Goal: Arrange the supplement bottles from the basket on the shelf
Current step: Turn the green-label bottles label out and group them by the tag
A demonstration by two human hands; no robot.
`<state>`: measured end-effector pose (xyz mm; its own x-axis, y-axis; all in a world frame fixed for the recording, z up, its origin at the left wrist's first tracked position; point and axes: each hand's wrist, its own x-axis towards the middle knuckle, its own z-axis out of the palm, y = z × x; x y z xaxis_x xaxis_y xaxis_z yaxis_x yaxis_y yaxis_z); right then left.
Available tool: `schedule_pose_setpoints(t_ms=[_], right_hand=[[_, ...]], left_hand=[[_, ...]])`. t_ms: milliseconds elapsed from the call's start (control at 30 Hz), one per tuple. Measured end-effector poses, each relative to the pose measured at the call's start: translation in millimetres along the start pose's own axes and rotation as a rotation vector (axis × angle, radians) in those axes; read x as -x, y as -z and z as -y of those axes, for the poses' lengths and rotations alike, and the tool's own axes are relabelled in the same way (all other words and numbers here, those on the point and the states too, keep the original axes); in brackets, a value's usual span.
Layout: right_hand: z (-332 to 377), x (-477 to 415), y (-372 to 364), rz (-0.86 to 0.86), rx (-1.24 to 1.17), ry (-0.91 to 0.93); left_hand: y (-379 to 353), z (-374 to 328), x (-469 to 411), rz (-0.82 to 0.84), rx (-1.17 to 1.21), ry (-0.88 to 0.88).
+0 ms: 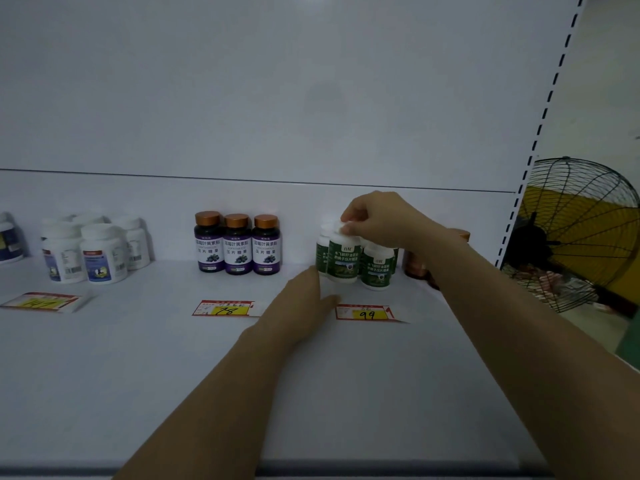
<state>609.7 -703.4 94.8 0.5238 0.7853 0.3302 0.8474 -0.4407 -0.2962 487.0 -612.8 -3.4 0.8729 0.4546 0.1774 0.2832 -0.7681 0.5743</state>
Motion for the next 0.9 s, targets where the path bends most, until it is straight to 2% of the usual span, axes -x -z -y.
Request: schedule_pose_setpoints(t_ms=[167,333,567,667,833,900], right_hand=[[-9.8,-11.8,-17.0,0.009,0.116,-0.023],[-18.1,-10.3,-31.3,-0.021,0.176,-0.004],[-18.5,-4.3,-33.0,-0.037,0.237,0.044],[-23.9,-2.4,-21.5,-0.095,0.232,0.013],[-38.3,5.9,-26.6,-0.034,0.302,-0.128],[-42.0,8.5,-34.9,-0.074,0.260,-0.156]], left_hand=[[-9.4,7.6,-4.3,0.122,-0.275,-0.006],[-14.7,13.0,-8.3,0.145,-0.439,-0.049],[-16.6,14.1,-8.7,0.164,-0.481,-0.045],[-16.4,14.7,-8.6,0.172,-0.478,-0.043],[-18.1,17.3,-9.9,0.170,-0.467,-0.041],[-18.7,17.3,-10.1,0.174,-0.470,-0.044]])
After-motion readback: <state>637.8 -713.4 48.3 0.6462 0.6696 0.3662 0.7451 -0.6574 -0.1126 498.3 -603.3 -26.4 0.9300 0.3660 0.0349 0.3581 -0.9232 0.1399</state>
